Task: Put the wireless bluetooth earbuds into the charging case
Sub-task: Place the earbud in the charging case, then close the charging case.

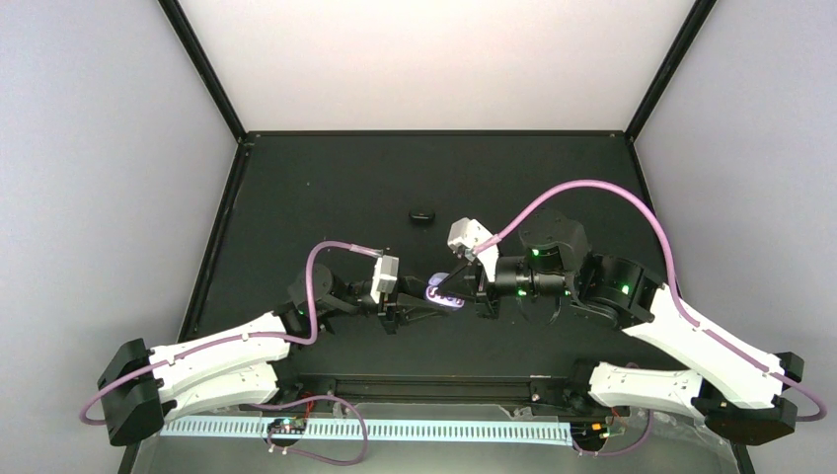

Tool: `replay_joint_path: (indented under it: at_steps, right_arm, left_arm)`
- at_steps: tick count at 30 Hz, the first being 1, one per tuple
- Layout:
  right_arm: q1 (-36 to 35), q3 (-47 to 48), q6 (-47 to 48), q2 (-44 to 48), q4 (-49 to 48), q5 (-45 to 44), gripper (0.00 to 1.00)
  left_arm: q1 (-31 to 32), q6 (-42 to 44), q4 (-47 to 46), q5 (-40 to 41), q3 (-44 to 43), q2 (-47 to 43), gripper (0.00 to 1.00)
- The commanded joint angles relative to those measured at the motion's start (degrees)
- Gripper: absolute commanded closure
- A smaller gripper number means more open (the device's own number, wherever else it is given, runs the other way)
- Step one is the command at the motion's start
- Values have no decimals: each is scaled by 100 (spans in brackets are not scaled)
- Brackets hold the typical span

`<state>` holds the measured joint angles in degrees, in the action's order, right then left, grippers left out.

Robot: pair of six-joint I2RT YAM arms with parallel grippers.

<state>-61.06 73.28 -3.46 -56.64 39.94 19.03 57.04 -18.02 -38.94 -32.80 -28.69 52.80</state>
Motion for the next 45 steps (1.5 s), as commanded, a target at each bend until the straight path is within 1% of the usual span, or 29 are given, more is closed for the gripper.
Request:
replay_joint_path:
  at_steps: [1,5,11,14,16,18,20,26,29,32,37,41,45]
  right_arm:
    - [-49,106,11,-15,121,39,96]
    - [-42,202,-28,33,136,55,83]
    - [-32,525,-122,174,74,-52,73]
    - [-38,530,-241,408,-159,-663,68]
    - [-19,397,-375,568,-306,-1439,66]
    - [77,303,-525,565,-239,-2083,64]
    - [193,250,-677,451,-62,-2463,63]
    - [322,-88,-818,312,-42,-2311,59]
    - [321,-125,-757,267,-48,-1925,57]
    - [323,-125,-690,217,-61,-1350,56]
    - [323,-113,-526,146,-38,-809,56]
    - [323,-102,-425,85,-28,-464,56]
    - [323,-96,-401,123,-97,-330,56]
  left_arm:
    - [62,98,-222,-6,-269,-6,98]
    - [62,90,-215,2,-260,-6,98]
    - [62,95,-198,2,-241,-14,98]
    - [62,73,-169,7,-219,-52,98]
    - [66,46,-180,2,-187,-103,98]
    - [71,29,-197,4,-153,-171,98]
    - [73,39,-188,6,-122,-257,98]
    - [88,51,-86,17,-102,-459,98]
    - [97,36,-89,10,-93,-513,99]
    - [106,34,-111,-7,-92,-520,98]
    - [115,43,-140,-25,-124,-466,98]
    - [115,56,-141,-18,-128,-437,98]
    - [110,80,-100,35,-128,-428,99]
